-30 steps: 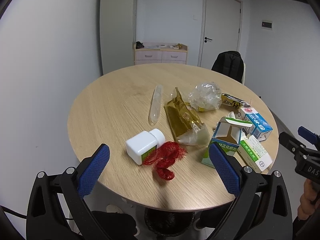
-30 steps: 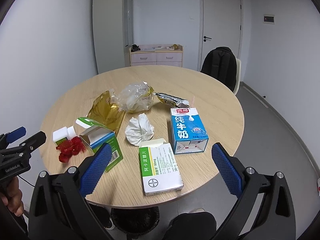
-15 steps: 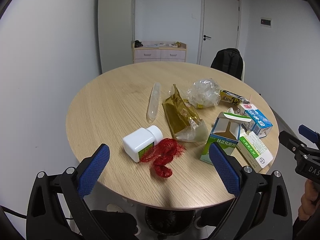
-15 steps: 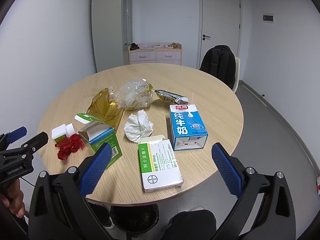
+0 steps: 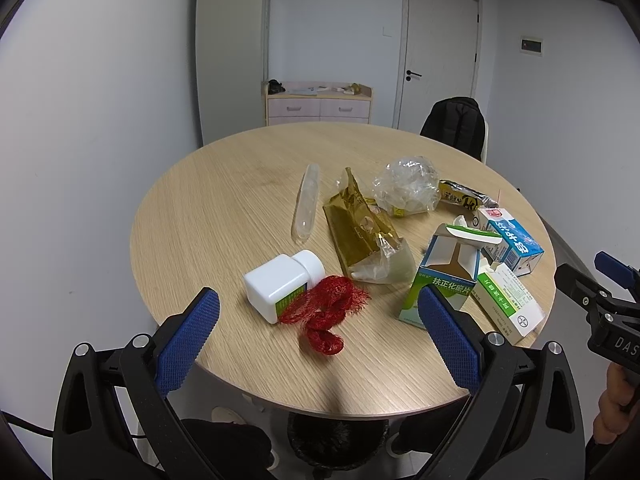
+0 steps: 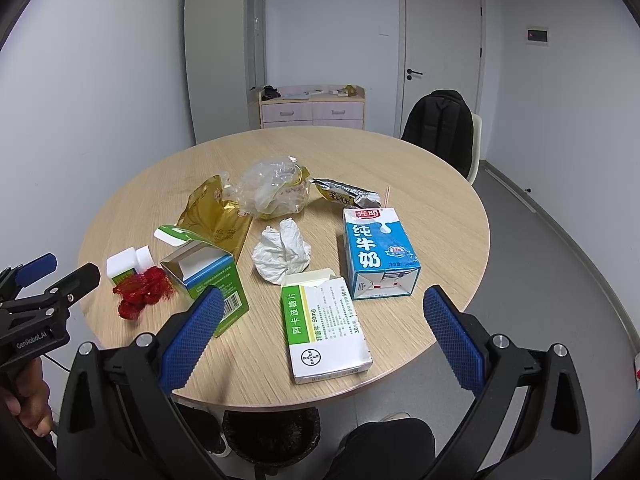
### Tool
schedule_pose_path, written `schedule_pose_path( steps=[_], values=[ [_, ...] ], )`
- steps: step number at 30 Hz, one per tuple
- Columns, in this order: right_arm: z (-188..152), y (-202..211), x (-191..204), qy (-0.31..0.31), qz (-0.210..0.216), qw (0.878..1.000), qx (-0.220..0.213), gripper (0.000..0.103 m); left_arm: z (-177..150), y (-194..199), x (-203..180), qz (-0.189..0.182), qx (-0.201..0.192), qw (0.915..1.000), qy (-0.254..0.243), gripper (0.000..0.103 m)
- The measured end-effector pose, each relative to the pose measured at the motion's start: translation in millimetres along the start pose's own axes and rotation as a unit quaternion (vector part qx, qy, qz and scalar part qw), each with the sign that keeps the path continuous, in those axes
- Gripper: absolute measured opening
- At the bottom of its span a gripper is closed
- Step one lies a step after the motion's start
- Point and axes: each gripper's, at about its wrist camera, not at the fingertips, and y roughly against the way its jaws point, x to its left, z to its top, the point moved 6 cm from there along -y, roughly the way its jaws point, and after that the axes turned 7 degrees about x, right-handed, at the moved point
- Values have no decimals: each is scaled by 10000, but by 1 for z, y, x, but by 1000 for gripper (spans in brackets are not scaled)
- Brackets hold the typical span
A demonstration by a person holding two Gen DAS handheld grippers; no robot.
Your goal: Collect trash
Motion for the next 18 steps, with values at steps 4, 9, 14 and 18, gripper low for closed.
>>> schedule_pose_path(
  steps=[4, 9, 14, 18],
  values=[
    [0, 1, 0, -10, -1, 10000, -4, 96, 0, 0, 0, 2, 2, 10000, 10, 97],
    [0, 0, 0, -15, -4, 10000, 14, 96, 0, 0, 1, -1, 7, 10000, 8, 97],
    [0, 0, 0, -19, -5, 10000, 11, 96, 0, -2, 2, -2, 31, 10000, 12, 97],
    [0, 0, 0, -21, -5, 10000, 11, 96, 0, -3, 2, -3, 34, 10000, 15, 97]
  ],
)
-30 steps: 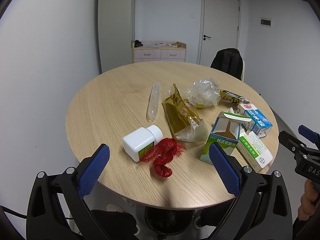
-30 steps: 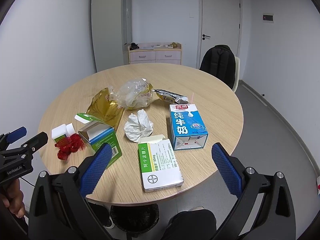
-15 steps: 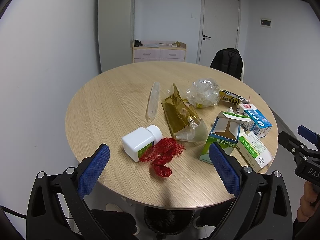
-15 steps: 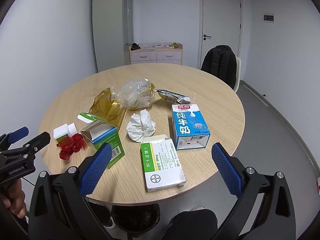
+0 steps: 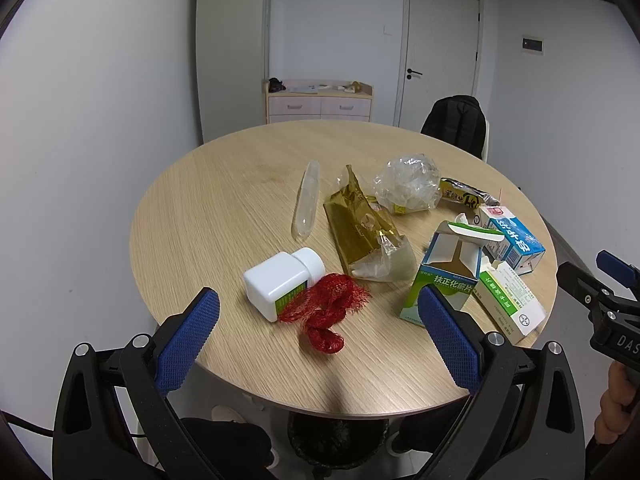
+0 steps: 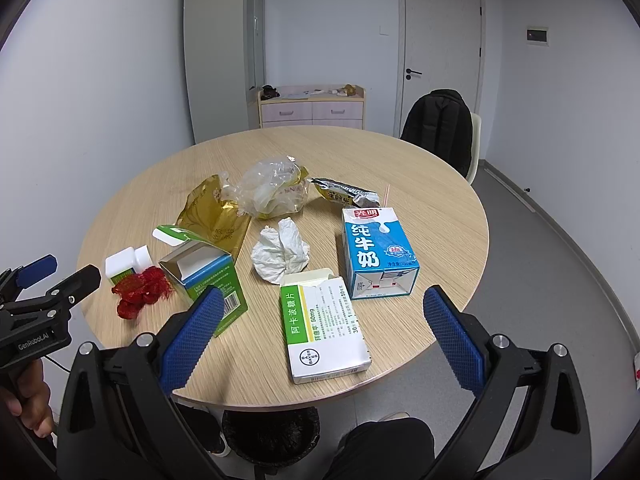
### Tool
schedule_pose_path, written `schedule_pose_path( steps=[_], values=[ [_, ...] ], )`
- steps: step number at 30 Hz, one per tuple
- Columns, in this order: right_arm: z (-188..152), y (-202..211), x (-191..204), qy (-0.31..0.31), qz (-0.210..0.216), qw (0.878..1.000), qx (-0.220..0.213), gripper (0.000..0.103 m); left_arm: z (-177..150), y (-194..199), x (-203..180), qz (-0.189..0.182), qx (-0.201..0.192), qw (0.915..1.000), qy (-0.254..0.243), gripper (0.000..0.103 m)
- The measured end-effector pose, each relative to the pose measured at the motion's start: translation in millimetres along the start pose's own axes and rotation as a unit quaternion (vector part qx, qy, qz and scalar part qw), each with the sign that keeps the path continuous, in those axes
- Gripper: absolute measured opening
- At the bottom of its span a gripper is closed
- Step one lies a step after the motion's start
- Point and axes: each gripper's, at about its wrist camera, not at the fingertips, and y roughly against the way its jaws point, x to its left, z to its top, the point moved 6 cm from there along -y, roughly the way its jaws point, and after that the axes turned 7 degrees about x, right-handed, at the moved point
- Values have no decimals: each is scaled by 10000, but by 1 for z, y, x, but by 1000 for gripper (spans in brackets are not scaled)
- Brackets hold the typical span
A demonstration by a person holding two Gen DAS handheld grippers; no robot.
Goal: Collect trash
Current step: 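Grasp the red mesh net with the left tool while the right tool grasps the white Bayer box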
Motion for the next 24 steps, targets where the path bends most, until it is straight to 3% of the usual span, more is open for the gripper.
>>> schedule_pose_path(
  steps=[11, 24],
  values=[
    [0, 0, -1, 31, -36, 10000, -29, 96, 0, -1, -2, -7, 12, 10000, -20, 97],
    [-11, -68, -3, 117, -95, 9985, 530, 90, 0, -76, 24, -35, 548, 9985, 85, 96]
  ],
)
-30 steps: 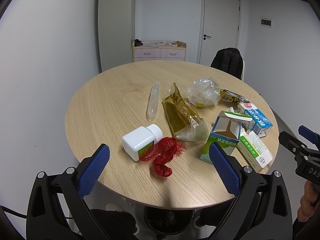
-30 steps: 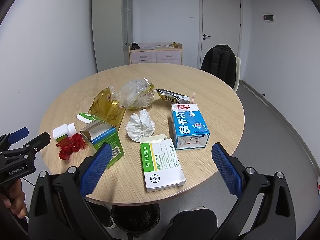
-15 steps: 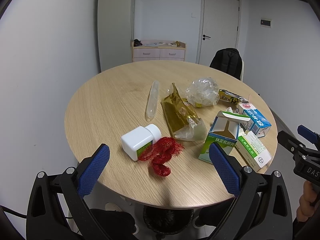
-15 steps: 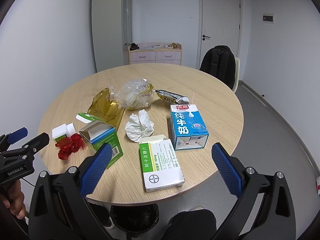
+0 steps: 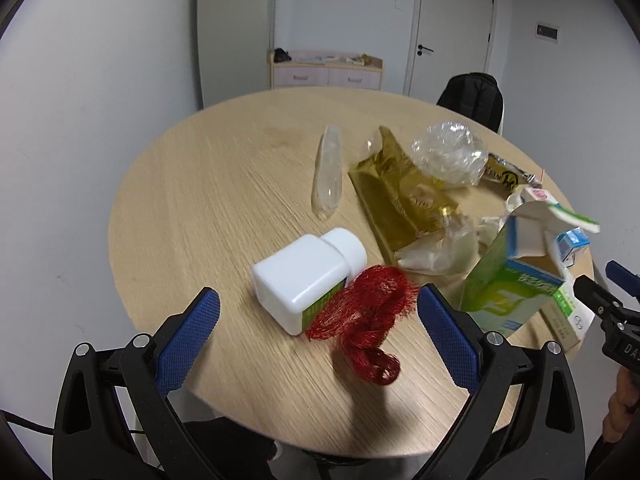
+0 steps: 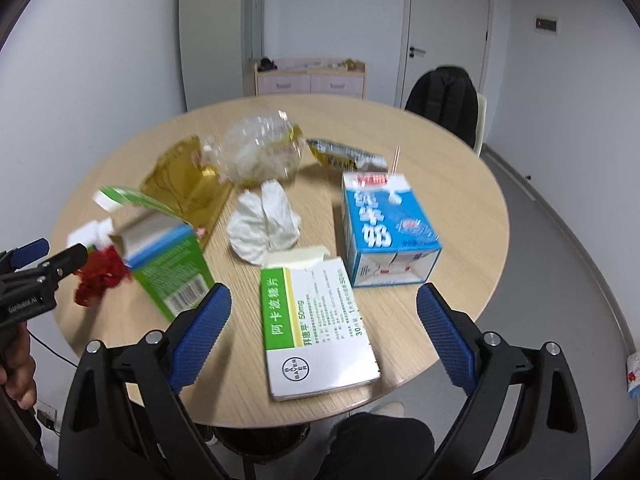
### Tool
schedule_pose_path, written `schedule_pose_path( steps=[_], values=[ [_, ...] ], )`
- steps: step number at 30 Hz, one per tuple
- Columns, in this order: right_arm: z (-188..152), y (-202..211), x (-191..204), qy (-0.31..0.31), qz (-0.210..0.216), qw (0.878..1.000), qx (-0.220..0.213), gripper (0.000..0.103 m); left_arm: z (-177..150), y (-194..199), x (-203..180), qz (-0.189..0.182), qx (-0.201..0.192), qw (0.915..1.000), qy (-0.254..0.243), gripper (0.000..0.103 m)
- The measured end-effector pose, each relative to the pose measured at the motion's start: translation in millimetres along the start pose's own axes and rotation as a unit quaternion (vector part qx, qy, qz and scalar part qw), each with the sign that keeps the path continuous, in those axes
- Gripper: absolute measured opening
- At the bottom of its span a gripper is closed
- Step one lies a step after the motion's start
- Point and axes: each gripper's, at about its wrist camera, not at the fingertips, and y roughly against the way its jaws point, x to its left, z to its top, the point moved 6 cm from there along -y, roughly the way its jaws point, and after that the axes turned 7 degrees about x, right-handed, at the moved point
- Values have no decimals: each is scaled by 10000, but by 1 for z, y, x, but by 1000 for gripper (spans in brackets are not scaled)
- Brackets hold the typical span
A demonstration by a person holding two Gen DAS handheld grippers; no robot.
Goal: Collect trash
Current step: 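Grasp the red mesh net with the left tool while the right tool grasps the white Bayer box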
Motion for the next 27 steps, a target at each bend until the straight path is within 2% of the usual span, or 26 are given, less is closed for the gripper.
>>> schedule_pose_path(
  steps=[4, 11, 18, 23, 27],
  values=[
    [-3, -13, 2, 17, -30, 9999, 97, 89, -2, -12, -4, -9, 65, 9999, -114, 93],
    [-11, -35, 9, 104, -54, 9994, 331, 81, -7, -26, -3, -30, 155, 9998, -76, 84],
    [-12, -41, 12, 88, -8, 9991, 420, 68, -12, -30, -6, -60, 48, 10000, -34, 72],
    [-12, -40, 13, 108, 1, 9989, 448, 67, -15, -27, -11, -140, 78, 9998, -67, 51],
    [-14, -38, 14, 150, -5, 9989, 452, 66, -17, -27, -13, -90, 133, 9998, -125, 40]
  ],
)
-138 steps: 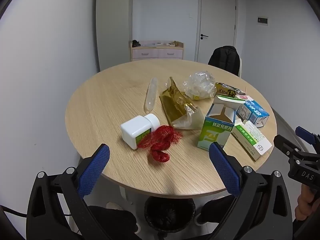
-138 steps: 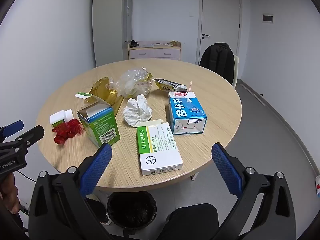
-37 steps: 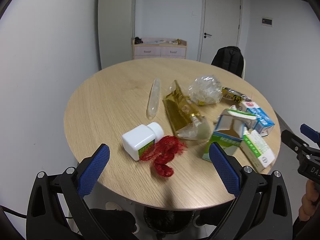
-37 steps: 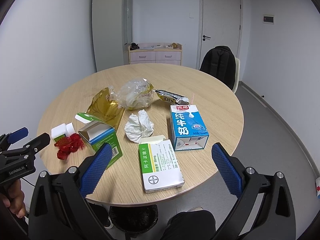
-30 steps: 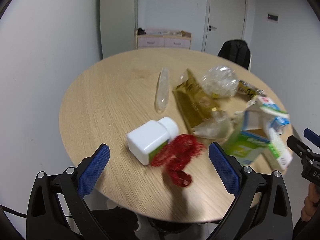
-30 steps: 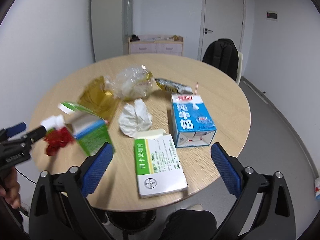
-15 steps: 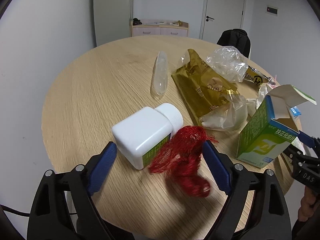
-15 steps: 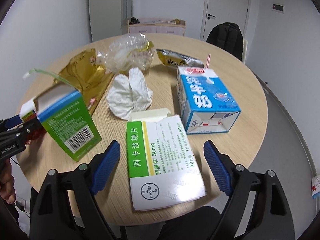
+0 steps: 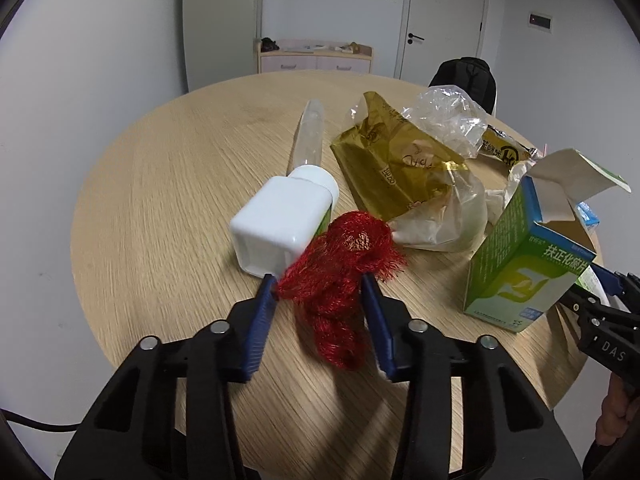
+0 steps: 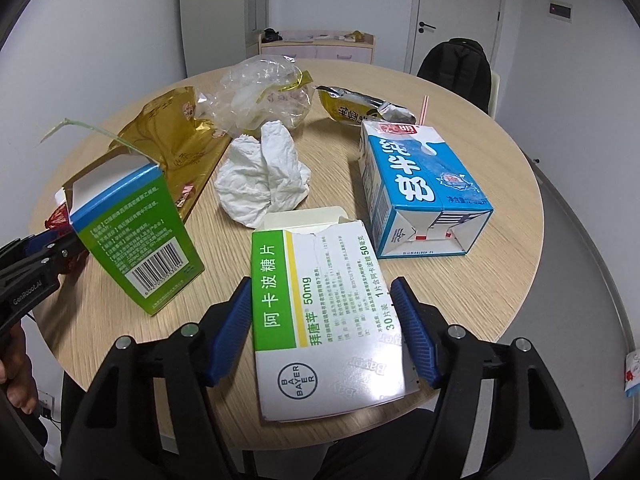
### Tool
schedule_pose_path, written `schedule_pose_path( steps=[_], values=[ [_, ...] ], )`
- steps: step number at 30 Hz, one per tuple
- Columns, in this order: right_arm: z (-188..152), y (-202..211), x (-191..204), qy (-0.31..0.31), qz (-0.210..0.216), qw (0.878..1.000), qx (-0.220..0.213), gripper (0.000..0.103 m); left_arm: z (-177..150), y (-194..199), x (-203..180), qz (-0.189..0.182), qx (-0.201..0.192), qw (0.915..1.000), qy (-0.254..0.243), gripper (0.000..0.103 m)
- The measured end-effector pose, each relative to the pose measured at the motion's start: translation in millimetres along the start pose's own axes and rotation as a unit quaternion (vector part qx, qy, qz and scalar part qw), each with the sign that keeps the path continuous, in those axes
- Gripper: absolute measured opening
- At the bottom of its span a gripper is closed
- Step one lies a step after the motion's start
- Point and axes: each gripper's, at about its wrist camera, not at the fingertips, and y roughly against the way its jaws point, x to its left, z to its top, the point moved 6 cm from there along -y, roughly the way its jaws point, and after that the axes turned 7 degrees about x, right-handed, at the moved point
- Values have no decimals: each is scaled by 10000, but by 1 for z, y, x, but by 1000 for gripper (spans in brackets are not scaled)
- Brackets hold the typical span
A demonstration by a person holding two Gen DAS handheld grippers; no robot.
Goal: Collect trash
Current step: 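Grasp the red mesh net with the left tool while the right tool grasps the white Bayer box, then carry the red net and Bayer box down over the black trash bin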
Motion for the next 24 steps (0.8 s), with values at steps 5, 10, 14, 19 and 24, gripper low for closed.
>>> schedule_pose_path(
  steps=[5, 10, 14, 19, 24],
  values=[
    [0, 1, 1, 31, -3, 10000, -7, 63, 0, 2, -5, -116, 58, 9999, -85, 21],
    [1, 1, 0, 8, 1, 10000, -25, 60, -2, 3, -8, -185, 78, 9998, -60, 18],
    [1, 1, 0, -15, 2, 10000, -39, 60, -5, 6, -7, -214, 62, 9997, 16, 18],
    [-3, 4, -1, -43, 27, 10000, -58, 60, -6, 13, -5, -261, -1, 9996, 99, 18],
    [-5, 7, -1, -82, 61, 9999, -102, 60, -12, 23, -3, -260, -53, 9996, 134, 18]
  ],
)
